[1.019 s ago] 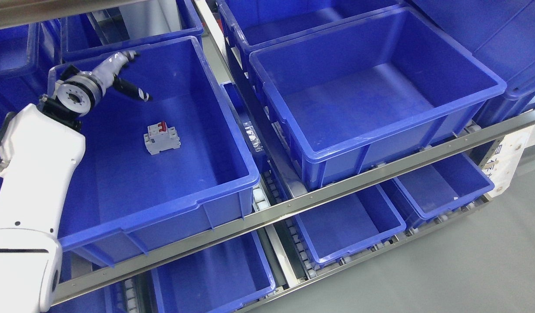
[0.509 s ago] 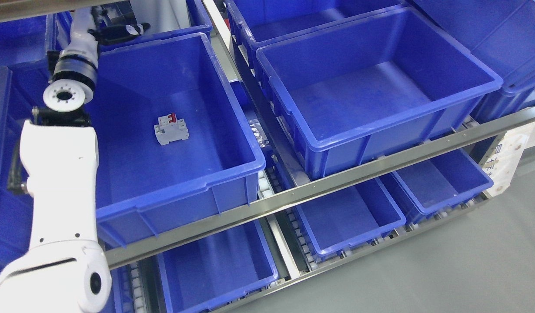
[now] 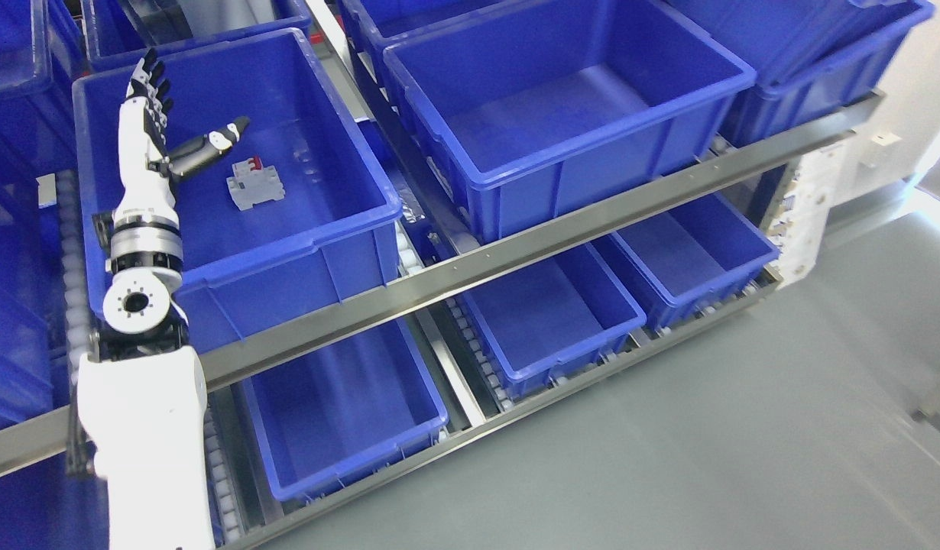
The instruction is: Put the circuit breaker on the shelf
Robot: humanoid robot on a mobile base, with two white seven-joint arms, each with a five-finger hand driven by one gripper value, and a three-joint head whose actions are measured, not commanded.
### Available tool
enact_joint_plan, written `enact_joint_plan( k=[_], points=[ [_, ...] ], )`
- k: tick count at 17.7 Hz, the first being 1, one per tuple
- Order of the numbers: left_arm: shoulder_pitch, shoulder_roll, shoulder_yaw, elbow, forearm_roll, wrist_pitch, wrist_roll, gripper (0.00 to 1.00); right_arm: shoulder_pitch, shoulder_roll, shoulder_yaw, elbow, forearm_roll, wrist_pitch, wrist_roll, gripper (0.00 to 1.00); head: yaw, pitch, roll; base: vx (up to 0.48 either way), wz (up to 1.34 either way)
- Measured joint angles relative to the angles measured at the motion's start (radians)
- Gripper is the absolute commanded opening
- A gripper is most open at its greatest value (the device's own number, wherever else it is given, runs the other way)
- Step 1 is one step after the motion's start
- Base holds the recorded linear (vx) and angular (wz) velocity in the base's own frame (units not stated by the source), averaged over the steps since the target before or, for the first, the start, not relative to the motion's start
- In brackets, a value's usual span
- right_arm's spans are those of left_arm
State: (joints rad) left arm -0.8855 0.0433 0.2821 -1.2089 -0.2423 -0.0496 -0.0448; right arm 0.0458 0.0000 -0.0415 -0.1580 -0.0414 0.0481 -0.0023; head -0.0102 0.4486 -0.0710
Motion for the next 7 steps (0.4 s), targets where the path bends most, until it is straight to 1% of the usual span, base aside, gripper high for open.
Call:
enact_joint_plan(
  k=[3,5,7],
  points=[
    [0.052,-0.012,0.001,-0.085,0.014,-0.001,0.000,1.00,0.000,0.000,0.000,0.000,0.000,0.000,0.000,1.00,0.0000,0.000,0.000,-0.237,-0.12],
    [0.073,-0.019,0.004,-0.126,0.021,-0.001,0.000,1.00,0.000,0.000,0.000,0.000,0.000,0.000,0.000,1.00,0.0000,0.000,0.000,-0.160,-0.11],
    [0.087,-0.023,0.006,-0.158,0.025,-0.001,0.000,1.00,-0.001,0.000,0.000,0.000,0.000,0.000,0.000,1.00,0.0000,0.000,0.000,-0.033,-0.09]
  ],
)
